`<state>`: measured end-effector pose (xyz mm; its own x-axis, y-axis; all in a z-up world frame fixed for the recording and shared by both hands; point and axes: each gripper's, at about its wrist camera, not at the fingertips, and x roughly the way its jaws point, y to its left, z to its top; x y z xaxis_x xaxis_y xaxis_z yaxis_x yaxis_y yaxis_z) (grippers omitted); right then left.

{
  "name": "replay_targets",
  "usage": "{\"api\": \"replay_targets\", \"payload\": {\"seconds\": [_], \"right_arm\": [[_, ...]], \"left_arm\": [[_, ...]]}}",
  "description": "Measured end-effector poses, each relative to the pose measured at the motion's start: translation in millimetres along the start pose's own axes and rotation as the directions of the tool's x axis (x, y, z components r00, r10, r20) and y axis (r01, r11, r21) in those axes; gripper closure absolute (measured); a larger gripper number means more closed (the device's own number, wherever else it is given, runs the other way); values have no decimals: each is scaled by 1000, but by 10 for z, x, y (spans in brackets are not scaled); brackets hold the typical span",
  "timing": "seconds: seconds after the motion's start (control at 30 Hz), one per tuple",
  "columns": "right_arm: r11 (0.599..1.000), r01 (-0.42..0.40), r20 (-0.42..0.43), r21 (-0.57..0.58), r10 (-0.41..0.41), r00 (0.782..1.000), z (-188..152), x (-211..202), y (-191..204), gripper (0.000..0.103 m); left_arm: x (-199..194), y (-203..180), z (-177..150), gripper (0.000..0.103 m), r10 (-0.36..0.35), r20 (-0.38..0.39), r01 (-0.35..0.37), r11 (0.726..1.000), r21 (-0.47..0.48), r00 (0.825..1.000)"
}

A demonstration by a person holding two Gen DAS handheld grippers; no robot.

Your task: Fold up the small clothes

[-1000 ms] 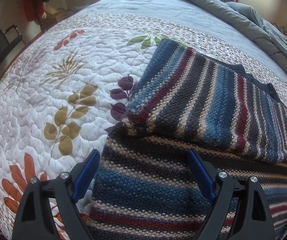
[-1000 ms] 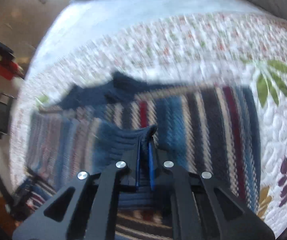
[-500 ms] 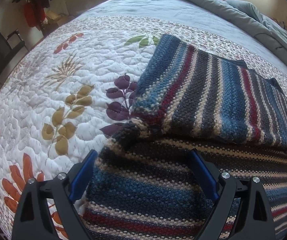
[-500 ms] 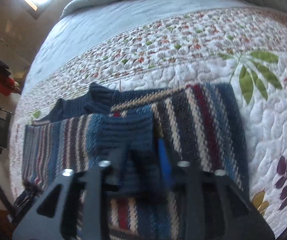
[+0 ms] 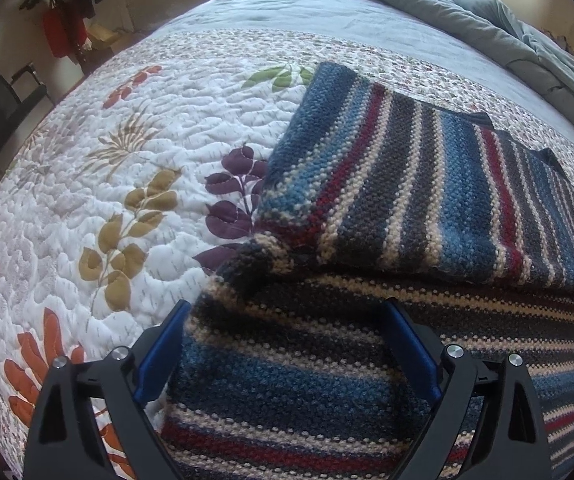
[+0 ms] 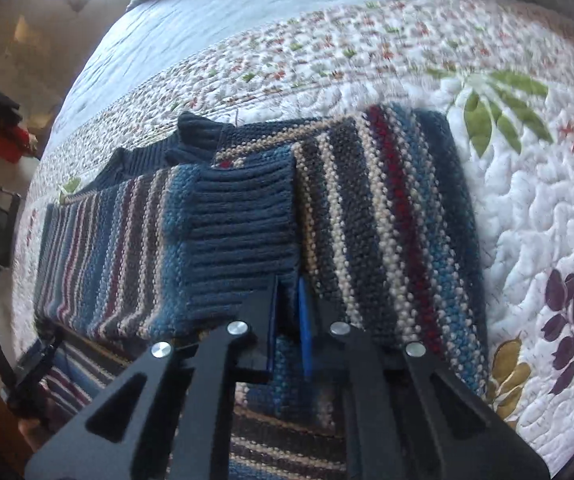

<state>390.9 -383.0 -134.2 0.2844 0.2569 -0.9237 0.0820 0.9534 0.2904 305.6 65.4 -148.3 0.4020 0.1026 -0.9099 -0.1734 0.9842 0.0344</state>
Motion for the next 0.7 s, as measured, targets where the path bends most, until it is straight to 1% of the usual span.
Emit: {"api": "replay_targets", "payload": {"seconds": [0.03, 0.07, 0.1, 0.17, 0.2, 0.23, 0.27, 0.33, 0.4, 0.47, 0.53, 0.57, 0.6, 0.67, 0.7], "right_arm": [[1000, -4, 13, 4, 4, 1000, -9, -32, 15, 89], [1000, -8, 23, 10, 8, 1000, -57, -102, -5, 88], [1000, -24, 37, 17, 24, 999, -159, -235, -51, 88], [999, -48, 37, 13, 48, 998, -395, -431, -123, 88], [999, -48, 25, -7, 48, 999, -591, -540, -147, 87], [999, -40, 11, -32, 40, 999, -822, -640, -169, 84], [998, -39, 4, -45, 39, 999, -982, -697, -182, 82], [997, -46, -28, -64, 44, 999, -1470, -871, -281, 72], [996, -46, -61, -75, 42, 997, -1925, -972, -360, 69], [995, -39, -83, -88, 32, 996, -2358, -1084, -432, 68], [995, -41, -91, -88, 33, 995, -2626, -1161, -473, 53], [995, -36, -104, -95, 26, 994, -2812, -1190, -489, 52], [994, -29, -105, -108, 17, 994, -2931, -1237, -493, 52], [991, -14, -110, -129, 0, 994, -3121, -1270, -478, 51], [991, -10, -116, -134, -6, 993, -3213, -1277, -473, 51]], "left_arm": [[-13, 4, 1, 8, -7, -6, 7, 1000, 2, 1000], [-33, 10, -1, 8, -17, -14, 17, 1000, 4, 1000], [-69, 17, -14, 8, -27, -20, 27, 1000, 8, 999], [-176, 43, -80, 8, -34, -21, 34, 999, 26, 999], [-268, 78, -173, 8, -36, -24, 37, 998, 45, 999], [-333, 118, -264, 8, -49, -29, 51, 997, 59, 998], [-386, 159, -351, 8, -64, -42, 67, 995, 70, 997], [-533, 340, -631, 8, -91, -76, 96, 993, 64, 993], [-693, 545, -945, 8, -104, -93, 110, 991, 71, 990], [-798, 687, -1203, 8, -73, -115, 85, 991, 99, 991], [-911, 806, -1469, 8, -55, -148, 76, 988, 137, 987], [-956, 847, -1572, 8, -60, -166, 85, 985, 147, 984], [-1009, 894, -1683, 8, -83, -188, 111, 984, 142, 979], [-1073, 948, -1818, 8, -157, -225, 184, 977, 106, 962], [-1085, 961, -1879, 8, -194, -249, 218, 973, 75, 949]]}}
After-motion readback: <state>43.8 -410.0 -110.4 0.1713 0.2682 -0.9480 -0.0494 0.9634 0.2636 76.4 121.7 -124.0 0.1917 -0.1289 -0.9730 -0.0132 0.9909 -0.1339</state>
